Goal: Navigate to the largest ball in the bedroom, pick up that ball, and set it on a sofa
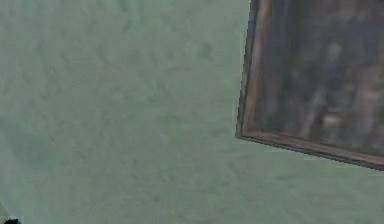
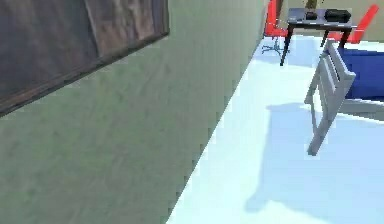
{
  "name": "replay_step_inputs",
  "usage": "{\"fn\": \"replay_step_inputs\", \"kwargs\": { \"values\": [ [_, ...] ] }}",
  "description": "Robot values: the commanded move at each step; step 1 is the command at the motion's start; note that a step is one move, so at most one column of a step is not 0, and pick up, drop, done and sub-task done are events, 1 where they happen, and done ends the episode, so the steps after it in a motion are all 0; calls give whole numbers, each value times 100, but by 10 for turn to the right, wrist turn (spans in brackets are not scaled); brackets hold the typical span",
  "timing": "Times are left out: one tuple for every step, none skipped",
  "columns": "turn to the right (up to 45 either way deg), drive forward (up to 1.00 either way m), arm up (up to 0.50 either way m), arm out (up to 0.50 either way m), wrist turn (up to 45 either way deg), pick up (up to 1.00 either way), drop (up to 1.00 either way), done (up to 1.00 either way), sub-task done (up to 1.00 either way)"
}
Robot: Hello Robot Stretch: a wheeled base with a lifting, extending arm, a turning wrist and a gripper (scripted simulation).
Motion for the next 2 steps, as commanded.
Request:
{"fn": "replay_step_inputs", "kwargs": {
  "values": [
    [450, 0, 0, 0, 0, 0, 0, 0, 0],
    [450, 0, 0, 0, 0, 0, 0, 0, 0]
  ]
}}
